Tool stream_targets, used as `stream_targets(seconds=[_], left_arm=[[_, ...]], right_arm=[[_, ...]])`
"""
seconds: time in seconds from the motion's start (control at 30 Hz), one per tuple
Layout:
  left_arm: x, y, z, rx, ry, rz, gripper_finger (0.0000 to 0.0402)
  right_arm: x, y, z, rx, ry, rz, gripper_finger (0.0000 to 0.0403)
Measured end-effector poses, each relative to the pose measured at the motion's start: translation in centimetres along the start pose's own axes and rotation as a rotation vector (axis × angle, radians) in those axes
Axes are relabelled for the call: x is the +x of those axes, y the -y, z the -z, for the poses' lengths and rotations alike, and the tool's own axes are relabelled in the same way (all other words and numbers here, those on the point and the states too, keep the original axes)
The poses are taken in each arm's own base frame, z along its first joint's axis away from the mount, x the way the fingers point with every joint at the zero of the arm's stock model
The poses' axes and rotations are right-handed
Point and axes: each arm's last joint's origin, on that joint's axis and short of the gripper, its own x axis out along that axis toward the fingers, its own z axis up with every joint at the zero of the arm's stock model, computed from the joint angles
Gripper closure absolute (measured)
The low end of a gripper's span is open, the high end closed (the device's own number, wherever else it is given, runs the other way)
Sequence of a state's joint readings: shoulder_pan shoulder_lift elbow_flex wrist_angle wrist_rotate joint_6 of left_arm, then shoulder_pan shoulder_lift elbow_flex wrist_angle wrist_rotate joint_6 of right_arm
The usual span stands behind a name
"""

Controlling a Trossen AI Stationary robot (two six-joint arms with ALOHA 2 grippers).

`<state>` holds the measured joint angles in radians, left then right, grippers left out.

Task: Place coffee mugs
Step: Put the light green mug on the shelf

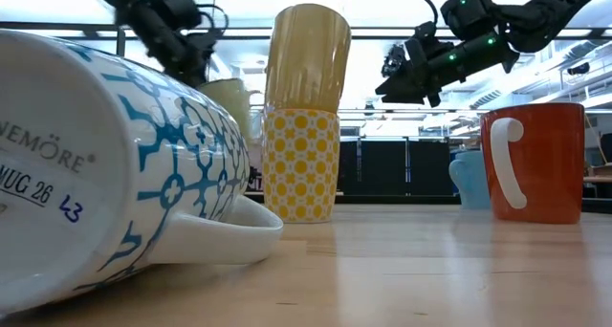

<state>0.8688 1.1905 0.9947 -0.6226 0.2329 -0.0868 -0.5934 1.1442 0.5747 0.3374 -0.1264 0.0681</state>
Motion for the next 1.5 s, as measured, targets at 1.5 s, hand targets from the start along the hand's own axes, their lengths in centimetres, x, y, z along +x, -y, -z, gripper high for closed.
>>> stream_targets(seconds=[1.5], left_arm=[[-3.2, -2.8, 2.4, -0.354, -0.086, -0.387, 0.0373]], right_arm=[[0.0, 0.0, 0.0, 0.000, -0.001, 0.002, 0.0196]])
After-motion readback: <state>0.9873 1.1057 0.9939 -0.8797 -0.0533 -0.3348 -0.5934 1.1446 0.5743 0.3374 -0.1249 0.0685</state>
